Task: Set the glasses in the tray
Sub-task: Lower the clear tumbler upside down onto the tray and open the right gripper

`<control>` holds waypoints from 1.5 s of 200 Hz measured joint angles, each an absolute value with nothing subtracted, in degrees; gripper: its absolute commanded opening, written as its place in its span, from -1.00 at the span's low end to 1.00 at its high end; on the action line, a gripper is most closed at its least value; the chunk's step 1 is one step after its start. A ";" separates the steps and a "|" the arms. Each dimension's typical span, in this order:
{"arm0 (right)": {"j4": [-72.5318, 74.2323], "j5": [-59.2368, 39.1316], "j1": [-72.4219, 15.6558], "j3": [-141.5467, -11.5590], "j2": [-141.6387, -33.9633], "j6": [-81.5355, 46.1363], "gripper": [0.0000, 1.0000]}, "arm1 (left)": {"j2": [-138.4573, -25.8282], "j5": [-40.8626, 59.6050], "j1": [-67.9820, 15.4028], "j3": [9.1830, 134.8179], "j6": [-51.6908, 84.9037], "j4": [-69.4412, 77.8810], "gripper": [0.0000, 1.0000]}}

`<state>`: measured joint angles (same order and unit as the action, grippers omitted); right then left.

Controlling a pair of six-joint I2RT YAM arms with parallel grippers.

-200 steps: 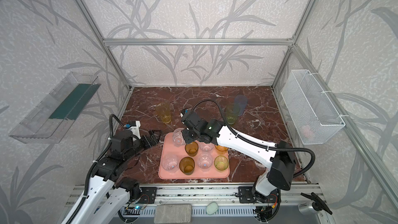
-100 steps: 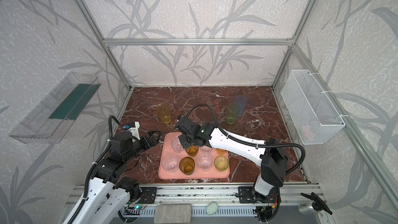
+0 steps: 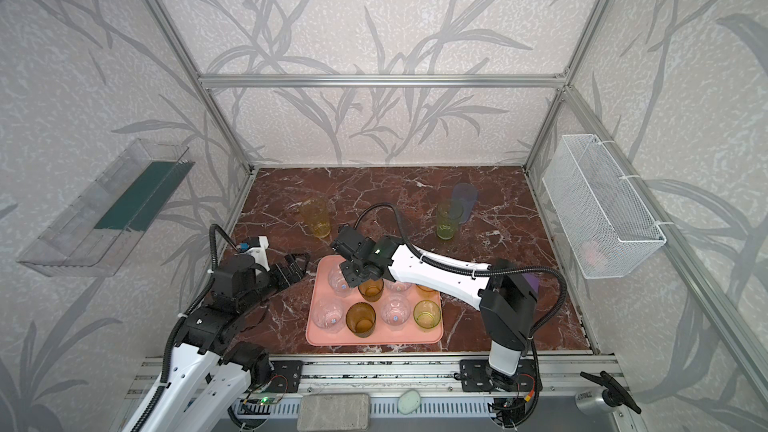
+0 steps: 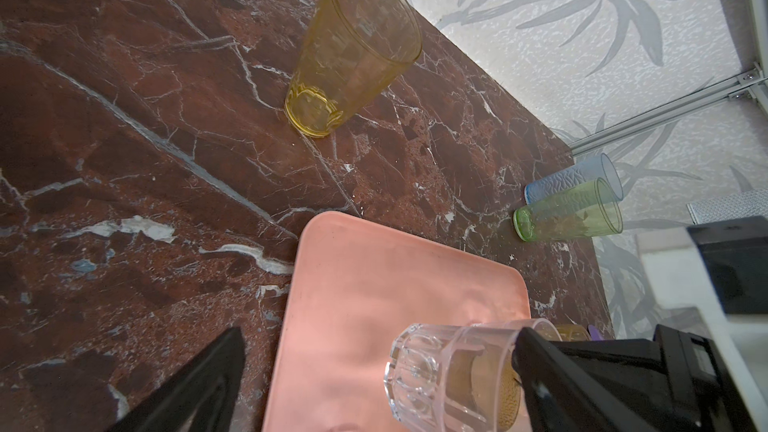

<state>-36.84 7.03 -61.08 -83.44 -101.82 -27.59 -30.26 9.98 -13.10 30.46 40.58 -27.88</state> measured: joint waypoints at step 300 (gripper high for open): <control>-40.27 9.80 -60.20 -92.75 -104.20 -32.77 0.98 | -27.07 6.63 -13.10 28.69 41.21 -24.88 0.98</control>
<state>-40.27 9.80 -60.20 -92.75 -104.20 -32.77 -27.07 6.63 -13.10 28.69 41.21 -24.88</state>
